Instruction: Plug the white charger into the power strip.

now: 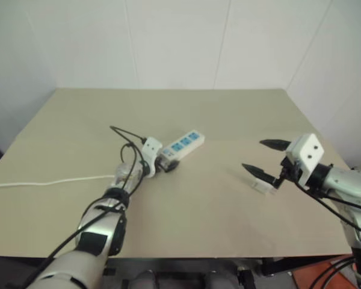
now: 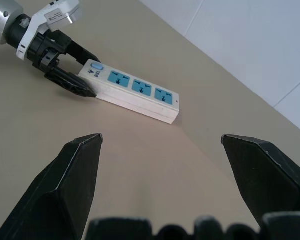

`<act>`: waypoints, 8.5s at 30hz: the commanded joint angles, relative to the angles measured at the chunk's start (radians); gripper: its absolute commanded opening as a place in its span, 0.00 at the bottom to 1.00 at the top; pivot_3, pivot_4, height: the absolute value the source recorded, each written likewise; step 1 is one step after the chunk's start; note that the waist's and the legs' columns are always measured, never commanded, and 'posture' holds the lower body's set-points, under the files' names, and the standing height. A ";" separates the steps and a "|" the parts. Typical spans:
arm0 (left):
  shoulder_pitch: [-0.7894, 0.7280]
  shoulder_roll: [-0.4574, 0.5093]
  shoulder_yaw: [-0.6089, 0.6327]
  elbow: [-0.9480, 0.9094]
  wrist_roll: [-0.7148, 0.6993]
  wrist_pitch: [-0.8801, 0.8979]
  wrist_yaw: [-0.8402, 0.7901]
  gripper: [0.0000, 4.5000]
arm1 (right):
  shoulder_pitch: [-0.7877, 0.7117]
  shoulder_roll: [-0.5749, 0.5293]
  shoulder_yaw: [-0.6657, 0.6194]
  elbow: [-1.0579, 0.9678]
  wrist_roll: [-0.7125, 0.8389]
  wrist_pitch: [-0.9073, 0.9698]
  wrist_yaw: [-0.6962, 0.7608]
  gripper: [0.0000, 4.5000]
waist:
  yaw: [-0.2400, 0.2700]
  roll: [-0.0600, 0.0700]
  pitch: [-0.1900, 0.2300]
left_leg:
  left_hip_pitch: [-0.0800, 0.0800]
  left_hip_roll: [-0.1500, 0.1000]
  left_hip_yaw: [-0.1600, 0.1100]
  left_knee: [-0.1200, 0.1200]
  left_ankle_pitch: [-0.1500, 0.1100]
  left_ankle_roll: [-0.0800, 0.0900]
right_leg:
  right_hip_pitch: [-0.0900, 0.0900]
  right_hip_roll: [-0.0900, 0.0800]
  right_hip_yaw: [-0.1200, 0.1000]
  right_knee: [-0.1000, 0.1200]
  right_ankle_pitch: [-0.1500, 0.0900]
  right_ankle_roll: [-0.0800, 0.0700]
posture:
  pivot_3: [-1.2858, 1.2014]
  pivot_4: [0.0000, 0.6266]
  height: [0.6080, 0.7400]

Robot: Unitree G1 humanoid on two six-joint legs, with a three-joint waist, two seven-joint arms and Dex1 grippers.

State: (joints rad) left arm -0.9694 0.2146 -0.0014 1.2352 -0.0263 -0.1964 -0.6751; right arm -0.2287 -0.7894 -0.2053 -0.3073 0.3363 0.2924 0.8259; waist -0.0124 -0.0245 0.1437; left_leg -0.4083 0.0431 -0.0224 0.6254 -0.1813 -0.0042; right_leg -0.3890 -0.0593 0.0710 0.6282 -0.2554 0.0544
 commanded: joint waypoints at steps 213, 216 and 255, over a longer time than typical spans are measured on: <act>0.518 0.313 -0.213 -0.836 -0.119 0.098 -0.670 0.73 | -0.314 0.539 0.434 0.516 -0.090 -0.243 0.290 0.25 | -0.004 0.008 -0.003 | 0.003 0.003 0.000 0.000 0.000 0.000 | 0.000 0.002 -0.001 0.003 0.002 -0.007 | 0.52 0.24 1.00; 0.523 0.318 -0.214 -0.842 -0.118 0.102 -0.673 0.73 | -0.304 0.528 0.431 0.522 -0.091 -0.244 0.296 0.25 | -0.004 0.008 -0.003 | 0.003 0.003 0.000 -0.001 0.000 0.000 | 0.000 0.002 -0.001 0.003 0.002 -0.007 | 0.52 0.24 1.00; 0.554 0.346 -0.215 -0.902 -0.130 0.146 -0.686 0.73 | -0.284 0.502 0.430 0.610 -0.105 -0.273 0.268 0.25 | -0.006 0.008 -0.003 | 0.003 0.003 0.000 -0.001 0.000 0.000 | 0.000 0.002 -0.001 0.003 0.002 -0.007 | 0.52 0.24 1.00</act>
State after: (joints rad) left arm -0.4361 0.5358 -0.1970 0.3498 -0.1679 -0.0582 -1.3408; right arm -0.5227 -0.2508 0.2564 0.2586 0.2511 0.0229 1.1088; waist -0.0185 -0.0169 0.1404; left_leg -0.4051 0.0465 -0.0227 0.6243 -0.1814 -0.0041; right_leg -0.3891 -0.0571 0.0699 0.6308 -0.2537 0.0471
